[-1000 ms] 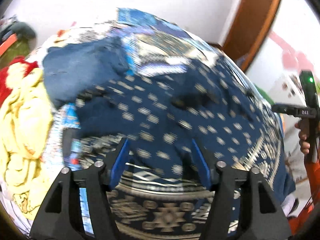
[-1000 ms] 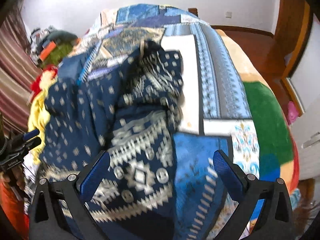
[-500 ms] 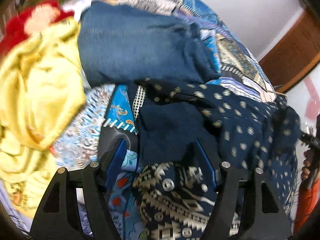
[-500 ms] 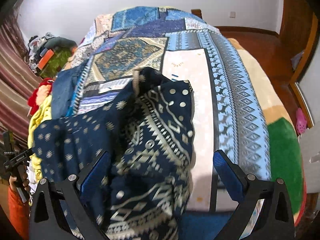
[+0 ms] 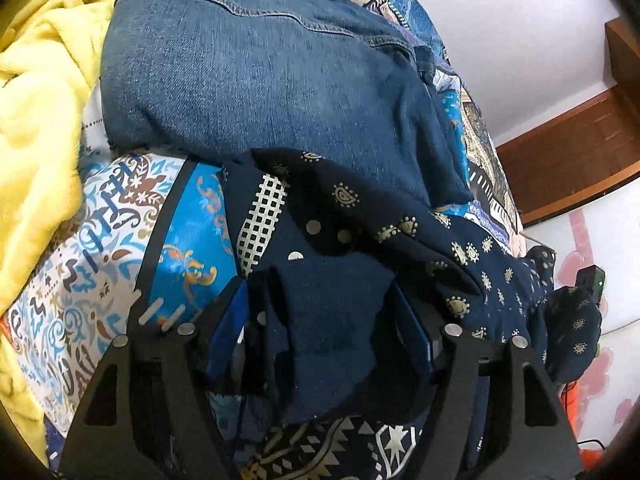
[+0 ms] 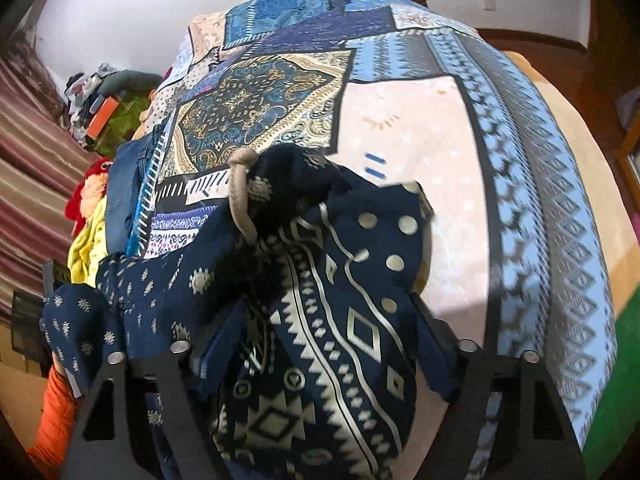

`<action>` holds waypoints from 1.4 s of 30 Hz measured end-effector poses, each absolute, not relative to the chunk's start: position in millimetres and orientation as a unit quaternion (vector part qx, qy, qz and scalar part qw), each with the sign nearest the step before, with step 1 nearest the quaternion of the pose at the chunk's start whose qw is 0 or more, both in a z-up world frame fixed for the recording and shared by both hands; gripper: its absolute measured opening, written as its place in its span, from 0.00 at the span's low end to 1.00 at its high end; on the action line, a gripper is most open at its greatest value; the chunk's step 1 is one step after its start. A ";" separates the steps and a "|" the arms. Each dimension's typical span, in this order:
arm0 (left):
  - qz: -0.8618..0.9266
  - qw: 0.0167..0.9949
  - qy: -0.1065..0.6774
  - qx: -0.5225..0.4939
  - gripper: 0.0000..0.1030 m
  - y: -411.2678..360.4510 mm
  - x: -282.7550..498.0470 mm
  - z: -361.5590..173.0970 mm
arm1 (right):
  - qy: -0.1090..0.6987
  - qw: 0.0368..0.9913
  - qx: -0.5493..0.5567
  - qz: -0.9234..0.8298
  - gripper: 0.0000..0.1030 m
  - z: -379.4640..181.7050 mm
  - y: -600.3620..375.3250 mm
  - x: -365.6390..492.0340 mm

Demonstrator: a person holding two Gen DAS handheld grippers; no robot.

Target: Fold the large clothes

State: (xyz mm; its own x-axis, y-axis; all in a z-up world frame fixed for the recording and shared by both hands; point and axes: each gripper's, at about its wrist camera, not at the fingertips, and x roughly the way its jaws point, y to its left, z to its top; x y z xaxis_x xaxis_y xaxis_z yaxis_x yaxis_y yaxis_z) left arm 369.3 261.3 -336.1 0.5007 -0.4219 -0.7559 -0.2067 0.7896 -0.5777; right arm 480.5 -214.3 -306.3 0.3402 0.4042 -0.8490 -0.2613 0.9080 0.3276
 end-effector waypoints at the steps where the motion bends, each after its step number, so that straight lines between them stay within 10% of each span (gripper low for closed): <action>1: -0.065 0.808 0.494 -0.314 0.66 260.7 369.8 -336.2 | 0.536 0.817 0.059 0.203 0.53 -306.4 -212.4 480.5; 4: -0.073 0.807 0.490 -0.321 0.42 254.5 369.3 -334.8 | 0.534 0.817 0.031 0.216 0.24 -306.1 -199.4 481.5; 11: -0.036 0.856 0.487 -0.171 0.22 218.1 363.9 -293.2 | 0.486 0.845 0.010 0.222 0.16 -268.2 -187.7 474.2; 26: 0.009 0.936 0.346 -0.058 0.17 210.7 372.6 -146.5 | 0.361 0.899 -0.034 0.244 0.12 -158.9 -130.0 501.5; 42: 0.086 0.919 0.380 -0.058 0.16 269.8 536.3 -207.9 | 0.386 0.907 -0.054 0.157 0.08 -214.9 -87.5 660.7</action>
